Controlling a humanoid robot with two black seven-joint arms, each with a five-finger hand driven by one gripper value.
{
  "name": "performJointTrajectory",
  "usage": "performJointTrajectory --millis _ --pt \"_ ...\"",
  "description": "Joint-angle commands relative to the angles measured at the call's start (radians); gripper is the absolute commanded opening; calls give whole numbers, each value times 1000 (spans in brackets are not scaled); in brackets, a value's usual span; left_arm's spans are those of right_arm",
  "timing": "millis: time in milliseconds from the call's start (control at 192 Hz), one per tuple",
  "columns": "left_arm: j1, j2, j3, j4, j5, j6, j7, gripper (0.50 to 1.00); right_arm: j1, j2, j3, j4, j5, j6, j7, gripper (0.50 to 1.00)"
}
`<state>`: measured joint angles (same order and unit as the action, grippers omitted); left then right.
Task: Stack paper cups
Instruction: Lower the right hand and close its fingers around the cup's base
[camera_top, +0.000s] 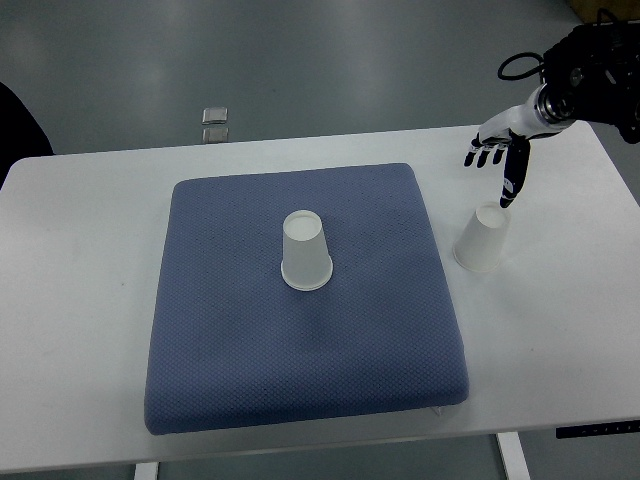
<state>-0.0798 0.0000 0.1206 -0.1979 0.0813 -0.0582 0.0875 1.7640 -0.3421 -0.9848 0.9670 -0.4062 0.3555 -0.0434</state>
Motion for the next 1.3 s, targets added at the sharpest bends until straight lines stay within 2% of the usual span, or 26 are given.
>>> performJointTrajectory --millis 0,266,611,1138,1294 --pt "0 0 1 0 0 0 0 1000 -35 0 2 -4 9 -36 -10 909" --pt "2 0 1 0 0 0 0 1000 -143 40 8 -76 53 -128 -15 907" --pt "8 0 1 0 0 0 0 1000 -207 57 14 -100 53 -182 -15 891" --pt "9 0 1 0 0 0 0 1000 -166 34 2 -96 52 -139 -15 889" --pt "9 0 1 0 0 0 0 1000 -126 8 5 -90 52 -82 -15 891"
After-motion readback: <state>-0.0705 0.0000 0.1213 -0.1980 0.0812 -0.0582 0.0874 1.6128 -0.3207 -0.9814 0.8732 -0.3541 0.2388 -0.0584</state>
